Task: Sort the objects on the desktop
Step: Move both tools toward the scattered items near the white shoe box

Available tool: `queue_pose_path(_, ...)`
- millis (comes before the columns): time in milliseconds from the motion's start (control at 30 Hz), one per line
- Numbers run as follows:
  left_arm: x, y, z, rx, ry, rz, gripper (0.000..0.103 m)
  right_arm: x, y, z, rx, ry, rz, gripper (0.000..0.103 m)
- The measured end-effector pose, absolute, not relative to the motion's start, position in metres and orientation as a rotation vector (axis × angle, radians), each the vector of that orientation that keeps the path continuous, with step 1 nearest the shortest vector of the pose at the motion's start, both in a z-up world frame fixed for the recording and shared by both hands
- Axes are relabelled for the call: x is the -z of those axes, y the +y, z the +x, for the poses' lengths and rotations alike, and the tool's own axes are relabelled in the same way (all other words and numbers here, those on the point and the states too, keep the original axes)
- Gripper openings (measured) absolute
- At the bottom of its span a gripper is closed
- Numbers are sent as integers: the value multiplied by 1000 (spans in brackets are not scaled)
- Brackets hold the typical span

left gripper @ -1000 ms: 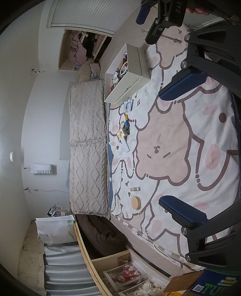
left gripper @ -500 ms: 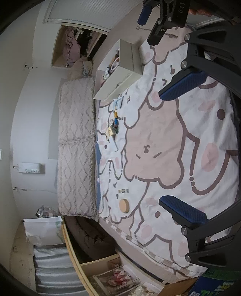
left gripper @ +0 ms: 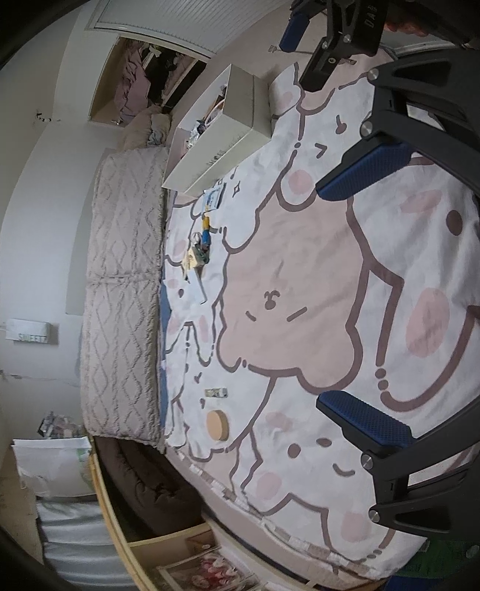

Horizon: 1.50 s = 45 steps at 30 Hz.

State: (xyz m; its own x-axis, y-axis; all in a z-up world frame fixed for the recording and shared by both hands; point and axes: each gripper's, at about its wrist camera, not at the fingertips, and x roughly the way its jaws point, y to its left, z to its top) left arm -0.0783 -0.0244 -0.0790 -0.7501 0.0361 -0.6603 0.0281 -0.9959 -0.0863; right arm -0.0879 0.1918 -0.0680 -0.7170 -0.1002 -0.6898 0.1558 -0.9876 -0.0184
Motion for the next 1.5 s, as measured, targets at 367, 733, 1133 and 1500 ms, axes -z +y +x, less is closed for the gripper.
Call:
queue_pose_path(367, 118, -19, -119, -2843, -168, -1252, 103, 104, 186, -125, 2704, 116, 1242, 103)
queue_pose_path(733, 154, -27, -159, -2784, -225, -1387, 103, 141, 170, -168, 2606, 122, 1339, 103)
queue_pose_path(1133, 160, -47, -211, -2814, -244, -1388, 103, 159, 157, -216, 2552, 147, 1338, 103)
queue_pose_path(1500, 159, -48, -269, -2774, -285, -1378, 103, 161, 167, -276, 2619, 63, 1317, 103)
